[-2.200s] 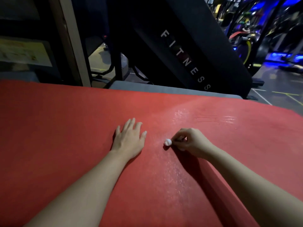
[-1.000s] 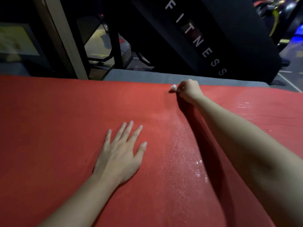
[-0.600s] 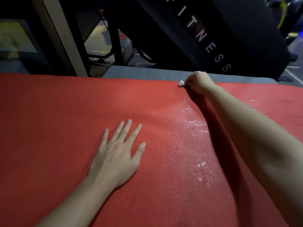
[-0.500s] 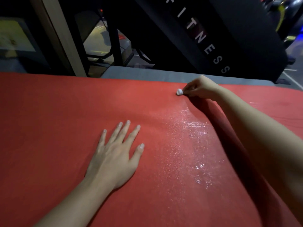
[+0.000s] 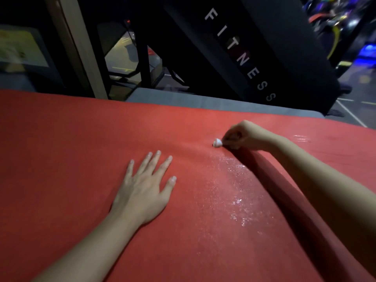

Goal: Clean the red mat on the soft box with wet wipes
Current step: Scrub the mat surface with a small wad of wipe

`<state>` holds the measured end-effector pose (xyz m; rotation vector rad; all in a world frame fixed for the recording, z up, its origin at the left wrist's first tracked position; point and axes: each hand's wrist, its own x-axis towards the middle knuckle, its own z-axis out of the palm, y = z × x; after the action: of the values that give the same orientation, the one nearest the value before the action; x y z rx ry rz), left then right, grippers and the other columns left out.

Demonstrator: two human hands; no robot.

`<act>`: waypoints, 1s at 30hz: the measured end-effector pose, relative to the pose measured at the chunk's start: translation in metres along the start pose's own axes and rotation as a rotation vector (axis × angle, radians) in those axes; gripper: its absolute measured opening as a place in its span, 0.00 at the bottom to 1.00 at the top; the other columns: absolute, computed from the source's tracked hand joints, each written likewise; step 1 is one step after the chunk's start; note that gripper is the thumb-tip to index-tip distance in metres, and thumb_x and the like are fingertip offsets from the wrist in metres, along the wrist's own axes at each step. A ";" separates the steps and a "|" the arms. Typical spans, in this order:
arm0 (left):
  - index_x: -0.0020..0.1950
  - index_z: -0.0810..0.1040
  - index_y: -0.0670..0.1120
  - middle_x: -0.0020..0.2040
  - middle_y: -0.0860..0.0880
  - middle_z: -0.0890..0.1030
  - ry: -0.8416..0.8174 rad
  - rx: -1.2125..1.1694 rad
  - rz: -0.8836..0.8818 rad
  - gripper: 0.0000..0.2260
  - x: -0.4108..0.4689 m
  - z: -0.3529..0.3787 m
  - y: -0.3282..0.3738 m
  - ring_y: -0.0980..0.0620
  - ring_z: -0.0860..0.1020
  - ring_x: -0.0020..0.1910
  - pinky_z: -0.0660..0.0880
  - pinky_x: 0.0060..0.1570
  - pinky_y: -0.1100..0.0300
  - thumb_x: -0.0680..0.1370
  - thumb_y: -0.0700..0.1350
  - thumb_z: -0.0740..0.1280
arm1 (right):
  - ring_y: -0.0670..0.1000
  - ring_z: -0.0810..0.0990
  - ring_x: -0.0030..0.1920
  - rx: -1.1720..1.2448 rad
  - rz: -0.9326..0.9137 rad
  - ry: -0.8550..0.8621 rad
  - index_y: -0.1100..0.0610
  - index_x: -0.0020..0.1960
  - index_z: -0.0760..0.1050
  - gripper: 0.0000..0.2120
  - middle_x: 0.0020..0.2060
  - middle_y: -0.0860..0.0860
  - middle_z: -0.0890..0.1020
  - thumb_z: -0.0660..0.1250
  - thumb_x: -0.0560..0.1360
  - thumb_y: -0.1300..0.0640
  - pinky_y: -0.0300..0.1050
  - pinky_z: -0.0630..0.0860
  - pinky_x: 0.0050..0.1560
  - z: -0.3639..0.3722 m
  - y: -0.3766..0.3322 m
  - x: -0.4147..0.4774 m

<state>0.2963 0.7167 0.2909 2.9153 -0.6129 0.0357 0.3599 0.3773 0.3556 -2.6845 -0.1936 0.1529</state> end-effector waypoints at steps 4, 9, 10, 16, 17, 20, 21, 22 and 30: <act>0.83 0.45 0.62 0.84 0.56 0.45 -0.002 0.018 -0.002 0.35 0.000 0.001 0.000 0.57 0.41 0.82 0.42 0.80 0.46 0.76 0.67 0.35 | 0.45 0.79 0.36 -0.070 -0.045 0.075 0.48 0.45 0.84 0.04 0.37 0.46 0.83 0.74 0.72 0.55 0.40 0.72 0.39 0.011 -0.003 -0.019; 0.83 0.48 0.61 0.84 0.55 0.47 -0.005 0.012 -0.002 0.36 0.001 0.001 0.000 0.55 0.44 0.82 0.44 0.80 0.44 0.75 0.67 0.36 | 0.56 0.81 0.45 -0.063 0.135 0.349 0.54 0.49 0.85 0.07 0.44 0.55 0.83 0.72 0.72 0.60 0.43 0.70 0.42 0.026 -0.007 -0.007; 0.83 0.48 0.61 0.84 0.55 0.47 -0.006 0.013 -0.001 0.36 0.001 0.001 0.000 0.55 0.44 0.82 0.44 0.80 0.44 0.75 0.67 0.36 | 0.56 0.81 0.45 -0.052 0.135 0.329 0.54 0.50 0.85 0.07 0.45 0.54 0.83 0.72 0.73 0.59 0.44 0.72 0.43 0.029 -0.013 -0.013; 0.83 0.49 0.60 0.84 0.53 0.48 0.007 -0.017 0.008 0.36 0.000 0.001 -0.001 0.54 0.45 0.83 0.43 0.80 0.43 0.76 0.67 0.37 | 0.46 0.81 0.36 0.033 -0.040 -0.090 0.52 0.46 0.84 0.03 0.41 0.48 0.81 0.74 0.73 0.58 0.41 0.77 0.40 0.030 -0.057 -0.105; 0.83 0.50 0.59 0.84 0.53 0.49 0.011 -0.017 0.011 0.36 0.001 0.002 0.000 0.54 0.45 0.83 0.43 0.80 0.43 0.75 0.67 0.36 | 0.45 0.80 0.34 0.047 -0.028 -0.139 0.52 0.46 0.84 0.02 0.41 0.48 0.81 0.74 0.73 0.57 0.40 0.77 0.39 0.029 -0.060 -0.114; 0.83 0.50 0.59 0.84 0.53 0.49 0.002 -0.012 0.011 0.35 0.001 0.002 0.000 0.53 0.46 0.83 0.43 0.80 0.42 0.77 0.67 0.38 | 0.47 0.79 0.39 -0.079 0.028 0.042 0.52 0.47 0.84 0.05 0.42 0.49 0.82 0.72 0.72 0.60 0.40 0.71 0.41 0.037 -0.062 -0.108; 0.83 0.50 0.59 0.84 0.53 0.49 -0.001 -0.006 0.010 0.32 0.001 0.002 0.000 0.53 0.45 0.83 0.43 0.80 0.42 0.79 0.66 0.40 | 0.50 0.79 0.42 -0.100 0.075 0.152 0.54 0.47 0.84 0.07 0.43 0.52 0.83 0.70 0.72 0.62 0.41 0.69 0.41 0.042 -0.061 -0.099; 0.83 0.50 0.59 0.84 0.52 0.49 -0.004 -0.005 0.010 0.30 0.002 0.001 -0.001 0.53 0.45 0.83 0.43 0.80 0.42 0.82 0.65 0.43 | 0.54 0.80 0.44 -0.097 0.125 0.250 0.55 0.47 0.85 0.08 0.44 0.54 0.83 0.69 0.72 0.63 0.42 0.68 0.42 0.046 -0.060 -0.090; 0.83 0.53 0.57 0.84 0.52 0.52 -0.034 0.019 0.084 0.28 -0.018 -0.008 0.003 0.49 0.49 0.83 0.47 0.79 0.39 0.84 0.63 0.49 | 0.49 0.83 0.39 0.030 0.168 0.035 0.52 0.46 0.85 0.06 0.41 0.52 0.85 0.72 0.71 0.60 0.33 0.72 0.37 0.053 -0.096 -0.146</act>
<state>0.2788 0.7229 0.2984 2.9125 -0.7438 0.0024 0.1980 0.4617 0.3612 -2.6691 0.0448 0.1585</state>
